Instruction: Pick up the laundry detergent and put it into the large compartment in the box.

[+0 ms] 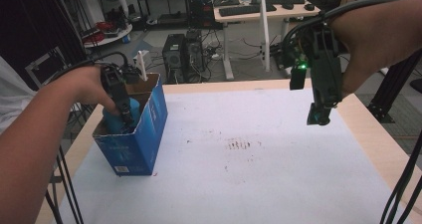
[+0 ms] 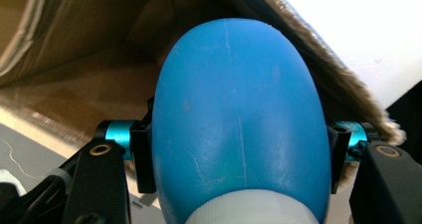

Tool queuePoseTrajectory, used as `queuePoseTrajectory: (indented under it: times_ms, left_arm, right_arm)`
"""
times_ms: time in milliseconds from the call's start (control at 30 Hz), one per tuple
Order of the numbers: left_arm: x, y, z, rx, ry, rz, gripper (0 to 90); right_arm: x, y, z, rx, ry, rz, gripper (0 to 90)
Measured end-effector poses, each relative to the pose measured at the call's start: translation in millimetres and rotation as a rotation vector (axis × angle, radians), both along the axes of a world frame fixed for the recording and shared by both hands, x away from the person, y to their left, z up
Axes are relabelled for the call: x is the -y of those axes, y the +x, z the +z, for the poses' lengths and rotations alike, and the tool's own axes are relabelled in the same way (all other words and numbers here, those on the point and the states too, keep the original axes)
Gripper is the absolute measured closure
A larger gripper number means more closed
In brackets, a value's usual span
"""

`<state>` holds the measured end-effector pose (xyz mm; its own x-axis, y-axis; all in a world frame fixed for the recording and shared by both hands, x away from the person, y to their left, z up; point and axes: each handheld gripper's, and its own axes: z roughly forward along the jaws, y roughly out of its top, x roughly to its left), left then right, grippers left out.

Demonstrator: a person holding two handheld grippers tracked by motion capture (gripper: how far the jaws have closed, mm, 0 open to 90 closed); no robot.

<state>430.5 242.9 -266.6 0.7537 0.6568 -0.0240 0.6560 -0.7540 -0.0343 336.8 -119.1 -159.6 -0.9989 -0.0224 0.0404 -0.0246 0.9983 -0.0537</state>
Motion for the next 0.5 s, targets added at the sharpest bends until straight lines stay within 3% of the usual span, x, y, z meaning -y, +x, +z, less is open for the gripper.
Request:
queuePoseTrajectory:
  times_ms: [267, 500]
  left_arm:
    - [-0.1, 1.8, -19.5, -0.009, 0.004, -0.087, 37.6]
    - [-4.6, 5.7, -27.2, -0.003, -0.010, -0.093, 37.5]
  right_arm:
    - [-1.2, 0.5, -2.3, -0.004, 0.001, -0.002, 1.8]
    - [-2.0, 2.2, -4.4, -0.008, 0.000, -0.003, 1.8]
